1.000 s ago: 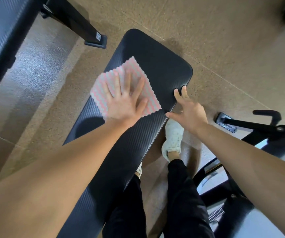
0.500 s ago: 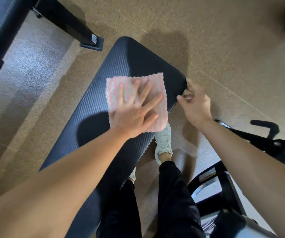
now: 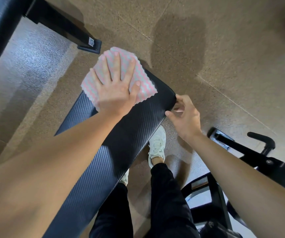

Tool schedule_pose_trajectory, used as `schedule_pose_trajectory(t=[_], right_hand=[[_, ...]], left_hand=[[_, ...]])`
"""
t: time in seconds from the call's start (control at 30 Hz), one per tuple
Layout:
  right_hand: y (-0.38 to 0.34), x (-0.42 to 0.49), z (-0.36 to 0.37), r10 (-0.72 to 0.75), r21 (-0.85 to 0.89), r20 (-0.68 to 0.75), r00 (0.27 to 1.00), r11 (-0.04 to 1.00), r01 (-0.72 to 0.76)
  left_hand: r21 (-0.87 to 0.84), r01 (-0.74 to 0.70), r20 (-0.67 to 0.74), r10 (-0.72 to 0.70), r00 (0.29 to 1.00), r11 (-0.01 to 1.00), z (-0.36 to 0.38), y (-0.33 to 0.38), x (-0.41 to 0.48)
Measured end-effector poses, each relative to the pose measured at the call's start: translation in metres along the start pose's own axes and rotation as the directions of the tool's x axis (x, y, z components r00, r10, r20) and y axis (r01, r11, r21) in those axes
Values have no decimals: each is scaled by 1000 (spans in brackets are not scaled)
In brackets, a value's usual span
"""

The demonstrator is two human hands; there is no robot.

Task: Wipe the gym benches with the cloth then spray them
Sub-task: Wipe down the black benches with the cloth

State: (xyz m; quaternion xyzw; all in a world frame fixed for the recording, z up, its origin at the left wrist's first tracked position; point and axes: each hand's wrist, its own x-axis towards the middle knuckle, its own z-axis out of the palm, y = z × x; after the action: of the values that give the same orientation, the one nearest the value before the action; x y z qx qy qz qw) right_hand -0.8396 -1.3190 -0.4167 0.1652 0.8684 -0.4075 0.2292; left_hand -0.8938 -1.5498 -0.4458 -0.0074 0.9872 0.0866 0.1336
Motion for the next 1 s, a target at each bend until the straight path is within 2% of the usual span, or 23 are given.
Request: schedule_pose_trajectory(t=[0.17,0.27,0.37,0.47,0.53,0.63,0.7,0.77,0.87,0.93,1.0], right_hand=[[6,5,-5,31,111,57,998,993,-37],[9,6,-9,62,184,65,996,980,-74],[16,2,-15,176,243,-57,983,957,-158],[15,-3,-23,303,295,-197,932,925,-238],[8,-6,-26,289,288,-270,919,934,-209],[-12,-13,-23,91,149,-229,969,987,-57],[-24,-17,-13,-101,31,-102,990,994,105],[-34,-17,0,-239,-197,41,970,950,243],[-41,-11,21,-251,-515,215,944,792,328],[-41,-9,30,-202,-605,261,944,728,323],[-39,-8,31,-199,-624,277,940,707,333]], left_hand=[[-43,-226,70,229,971,973,9,48,-12],[-20,-288,140,288,947,957,17,71,-25],[6,-369,161,363,918,930,21,85,-43],[-97,-421,152,431,890,902,17,82,-57],[-165,-425,99,443,891,890,9,72,-68],[-201,-326,25,337,941,924,-2,52,-92],[-177,-225,19,232,973,958,-7,38,-108],[-130,-83,57,92,994,988,-9,23,-121],[-65,79,165,-67,984,995,-10,4,-133],[-58,68,223,-54,973,996,-11,1,-135],[-73,60,247,-40,968,996,-13,2,-134]])
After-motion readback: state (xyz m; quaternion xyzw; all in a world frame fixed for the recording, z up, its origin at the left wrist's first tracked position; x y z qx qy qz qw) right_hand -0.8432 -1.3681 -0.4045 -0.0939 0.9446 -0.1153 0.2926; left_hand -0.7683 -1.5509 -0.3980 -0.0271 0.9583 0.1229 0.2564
